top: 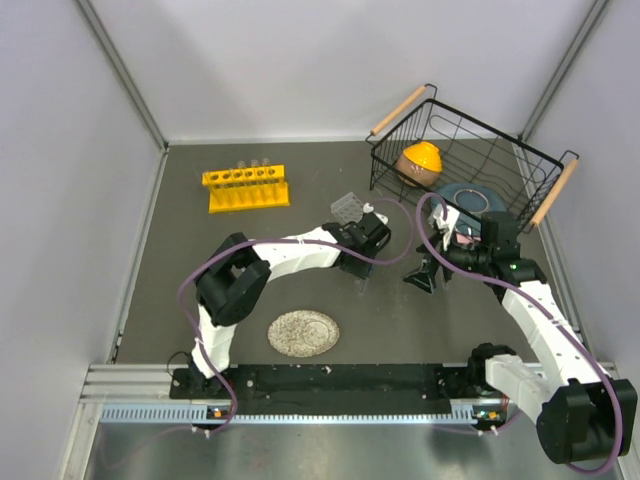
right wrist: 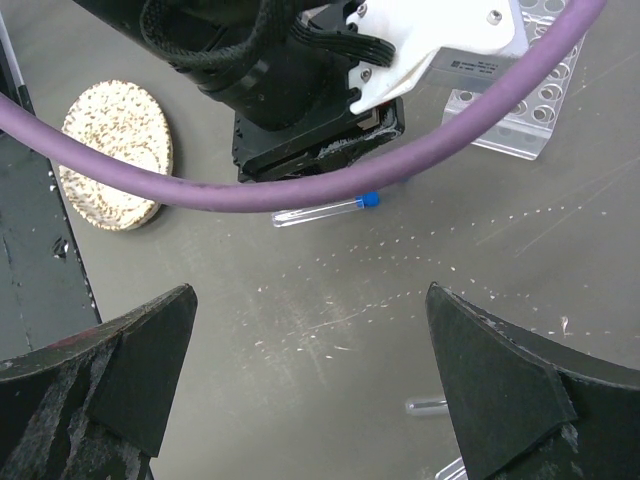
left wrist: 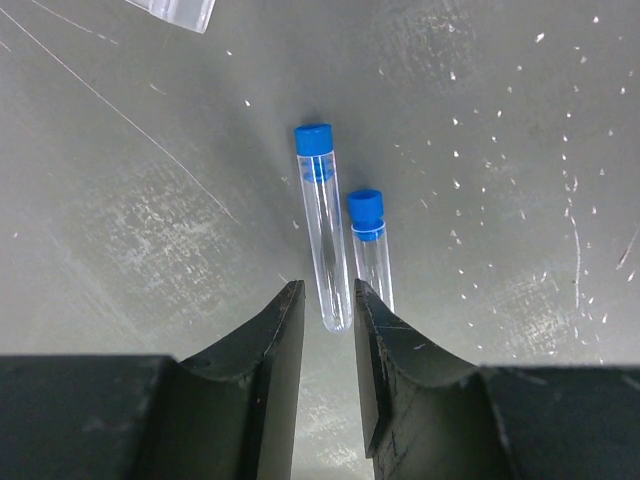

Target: Organize the chemistry lab equipment

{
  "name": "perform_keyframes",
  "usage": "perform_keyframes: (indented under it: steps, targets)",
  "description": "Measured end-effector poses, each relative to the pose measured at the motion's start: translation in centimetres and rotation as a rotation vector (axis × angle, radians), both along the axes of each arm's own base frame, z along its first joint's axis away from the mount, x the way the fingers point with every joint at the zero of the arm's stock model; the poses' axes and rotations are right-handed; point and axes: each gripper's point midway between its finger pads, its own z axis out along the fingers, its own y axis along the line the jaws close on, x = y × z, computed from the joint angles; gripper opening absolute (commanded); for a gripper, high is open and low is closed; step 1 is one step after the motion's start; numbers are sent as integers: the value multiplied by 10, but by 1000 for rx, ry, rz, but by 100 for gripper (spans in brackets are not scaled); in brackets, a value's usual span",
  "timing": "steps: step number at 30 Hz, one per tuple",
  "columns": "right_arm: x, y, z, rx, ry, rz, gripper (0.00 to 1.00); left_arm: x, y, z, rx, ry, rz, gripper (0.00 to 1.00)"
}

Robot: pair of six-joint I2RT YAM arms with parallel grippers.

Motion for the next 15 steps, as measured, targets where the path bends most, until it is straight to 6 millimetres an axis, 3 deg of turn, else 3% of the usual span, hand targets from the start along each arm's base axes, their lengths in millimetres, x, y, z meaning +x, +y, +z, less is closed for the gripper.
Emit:
perform_keyframes:
  steps: [15]
  targets:
    - [0, 0, 0, -2, -3, 1, 99, -3, 9, -12, 60, 20, -8, 26]
